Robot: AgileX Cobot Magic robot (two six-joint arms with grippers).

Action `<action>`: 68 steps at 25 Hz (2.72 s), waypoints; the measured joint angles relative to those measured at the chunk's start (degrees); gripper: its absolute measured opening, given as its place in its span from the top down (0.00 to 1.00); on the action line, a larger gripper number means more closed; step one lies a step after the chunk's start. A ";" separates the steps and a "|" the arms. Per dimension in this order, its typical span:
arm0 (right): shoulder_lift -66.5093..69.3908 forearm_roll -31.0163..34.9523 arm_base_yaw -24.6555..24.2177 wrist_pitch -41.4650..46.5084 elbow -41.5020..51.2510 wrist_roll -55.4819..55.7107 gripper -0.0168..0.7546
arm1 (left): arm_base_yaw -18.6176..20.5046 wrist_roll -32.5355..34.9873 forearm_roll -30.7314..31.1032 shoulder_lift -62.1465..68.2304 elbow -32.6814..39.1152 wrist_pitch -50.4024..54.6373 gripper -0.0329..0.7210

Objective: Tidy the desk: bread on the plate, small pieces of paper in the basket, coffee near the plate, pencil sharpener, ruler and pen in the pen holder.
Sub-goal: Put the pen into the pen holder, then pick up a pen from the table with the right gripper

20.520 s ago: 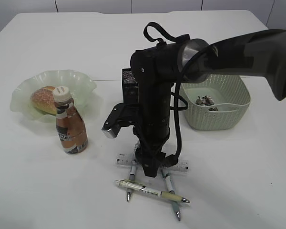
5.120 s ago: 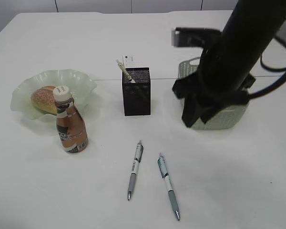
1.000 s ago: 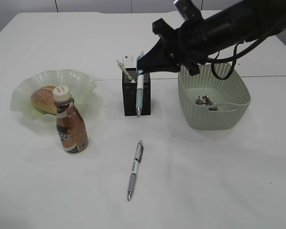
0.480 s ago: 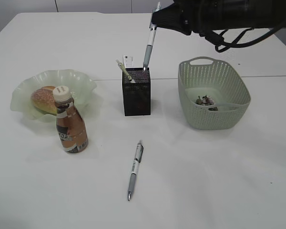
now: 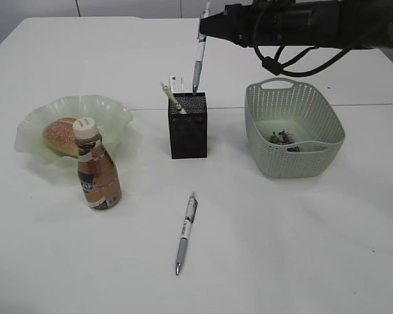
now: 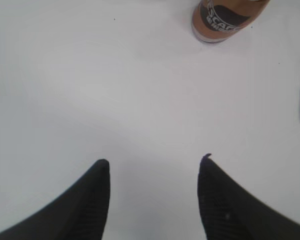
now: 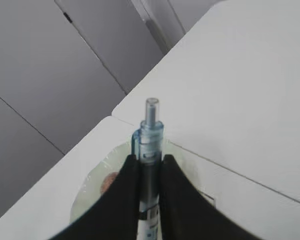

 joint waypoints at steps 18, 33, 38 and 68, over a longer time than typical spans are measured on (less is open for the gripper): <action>6.86 7.27 0.00 -1.30 -2.00 -23.05 0.91 | 0.00 0.00 -0.11 0.00 0.00 0.59 0.41; 9.12 7.84 0.21 0.57 -2.00 -25.74 0.65 | 0.00 0.00 -0.11 0.00 0.00 0.59 0.41; 9.12 7.88 0.21 0.80 -2.00 -25.73 0.59 | 0.00 0.00 -0.11 0.00 0.00 0.48 0.41; -16.30 -78.82 20.19 21.77 -0.66 70.92 0.59 | 0.00 0.00 -0.11 0.00 0.00 0.48 0.41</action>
